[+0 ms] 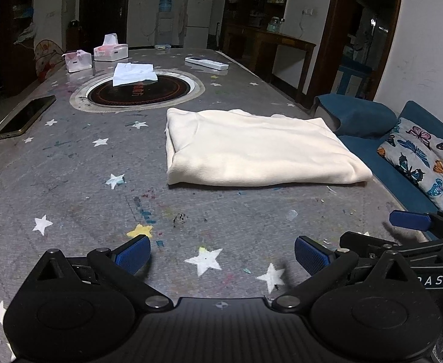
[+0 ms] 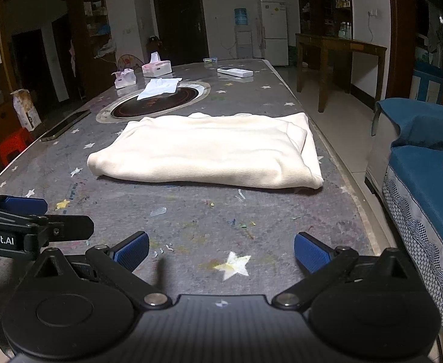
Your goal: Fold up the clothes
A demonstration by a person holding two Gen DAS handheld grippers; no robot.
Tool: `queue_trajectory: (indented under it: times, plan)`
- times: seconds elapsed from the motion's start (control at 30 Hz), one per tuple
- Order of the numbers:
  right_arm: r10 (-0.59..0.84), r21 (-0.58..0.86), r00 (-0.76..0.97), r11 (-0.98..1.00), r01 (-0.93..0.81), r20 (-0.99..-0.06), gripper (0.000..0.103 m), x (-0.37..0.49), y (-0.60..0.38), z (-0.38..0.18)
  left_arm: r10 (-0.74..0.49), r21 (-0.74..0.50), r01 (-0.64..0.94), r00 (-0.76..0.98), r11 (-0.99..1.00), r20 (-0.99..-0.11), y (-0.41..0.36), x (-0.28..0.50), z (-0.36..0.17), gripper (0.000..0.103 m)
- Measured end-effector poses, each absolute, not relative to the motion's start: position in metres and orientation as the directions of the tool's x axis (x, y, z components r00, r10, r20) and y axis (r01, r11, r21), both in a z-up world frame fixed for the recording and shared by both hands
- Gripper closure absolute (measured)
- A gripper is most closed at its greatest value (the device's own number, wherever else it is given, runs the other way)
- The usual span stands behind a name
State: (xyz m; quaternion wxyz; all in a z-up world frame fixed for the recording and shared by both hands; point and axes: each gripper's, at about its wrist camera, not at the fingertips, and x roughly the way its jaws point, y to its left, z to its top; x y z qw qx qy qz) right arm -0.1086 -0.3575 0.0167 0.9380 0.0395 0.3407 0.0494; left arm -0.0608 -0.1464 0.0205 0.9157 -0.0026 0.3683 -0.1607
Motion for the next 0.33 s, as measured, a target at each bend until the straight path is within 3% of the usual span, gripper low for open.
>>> queue_trajectory:
  times: [0.33]
  plan:
    - [0.123, 0.117, 0.764, 0.991, -0.062, -0.633, 0.0, -0.1105, -0.3565, 0.0159, -0.298, -0.122, 0.296, 0.677, 0.947, -0.673, -0.1496, -0.0626, 0.022, 0.0]
